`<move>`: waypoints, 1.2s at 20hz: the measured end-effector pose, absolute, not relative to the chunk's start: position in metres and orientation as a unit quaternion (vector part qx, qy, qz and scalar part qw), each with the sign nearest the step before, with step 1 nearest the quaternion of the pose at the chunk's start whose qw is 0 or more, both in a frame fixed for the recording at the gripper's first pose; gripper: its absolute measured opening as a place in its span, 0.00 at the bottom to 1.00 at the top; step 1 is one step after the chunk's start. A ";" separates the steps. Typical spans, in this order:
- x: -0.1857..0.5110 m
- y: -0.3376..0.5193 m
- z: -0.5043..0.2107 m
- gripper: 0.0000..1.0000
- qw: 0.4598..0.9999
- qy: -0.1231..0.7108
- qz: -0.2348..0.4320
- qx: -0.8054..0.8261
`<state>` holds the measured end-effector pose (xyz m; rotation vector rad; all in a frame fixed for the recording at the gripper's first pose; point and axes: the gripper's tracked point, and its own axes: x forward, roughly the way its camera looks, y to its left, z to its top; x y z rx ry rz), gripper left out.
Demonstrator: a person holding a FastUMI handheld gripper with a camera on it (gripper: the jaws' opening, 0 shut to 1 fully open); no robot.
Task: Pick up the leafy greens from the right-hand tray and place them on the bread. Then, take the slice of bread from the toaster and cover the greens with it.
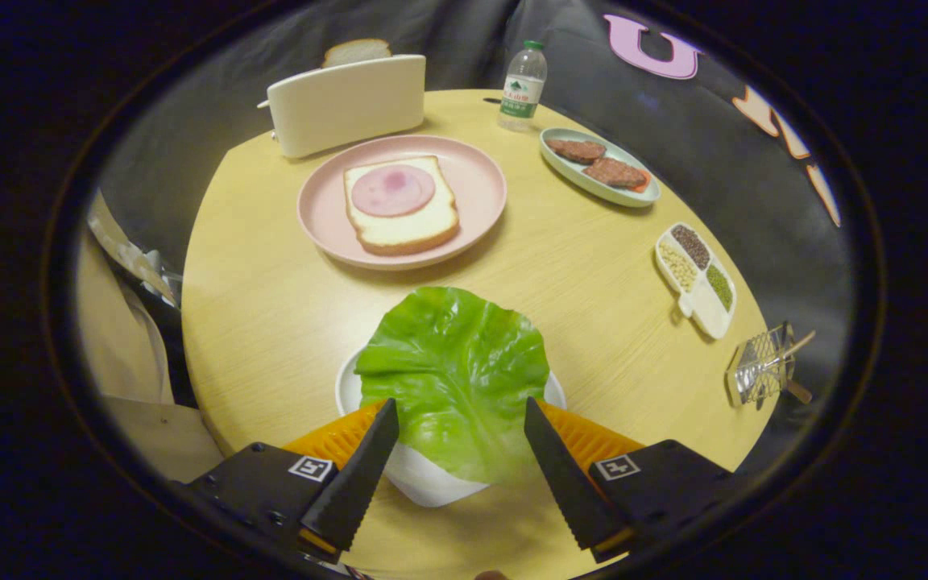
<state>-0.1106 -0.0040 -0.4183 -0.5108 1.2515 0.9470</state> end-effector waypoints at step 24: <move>-0.119 -0.003 -0.424 0.13 0.662 0.635 0.356 -0.180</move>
